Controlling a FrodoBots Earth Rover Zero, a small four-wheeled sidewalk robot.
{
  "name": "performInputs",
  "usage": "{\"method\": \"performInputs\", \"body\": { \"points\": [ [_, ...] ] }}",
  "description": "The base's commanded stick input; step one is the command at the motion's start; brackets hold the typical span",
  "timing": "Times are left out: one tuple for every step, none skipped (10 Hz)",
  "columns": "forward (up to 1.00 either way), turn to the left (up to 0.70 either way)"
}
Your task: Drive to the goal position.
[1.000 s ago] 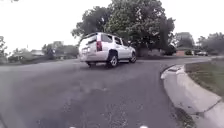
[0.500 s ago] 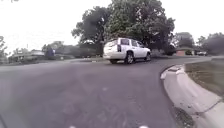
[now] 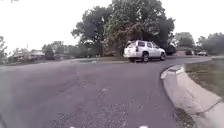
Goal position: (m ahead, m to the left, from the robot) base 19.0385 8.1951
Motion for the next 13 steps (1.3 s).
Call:
{"method": "performInputs", "body": {
  "points": [
    [0.70,0.02],
    [0.70,0.01],
    [0.70,0.00],
    [0.70,0.00],
    [0.65,0.00],
    [0.40,0.00],
    [0.11,0.00],
    [0.04,0.00],
    [0.04,0.00],
    [0.01,0.00],
    [0.04,0.00],
    [0.04,0.00],
    [0.04,0.00]
  ]
}}
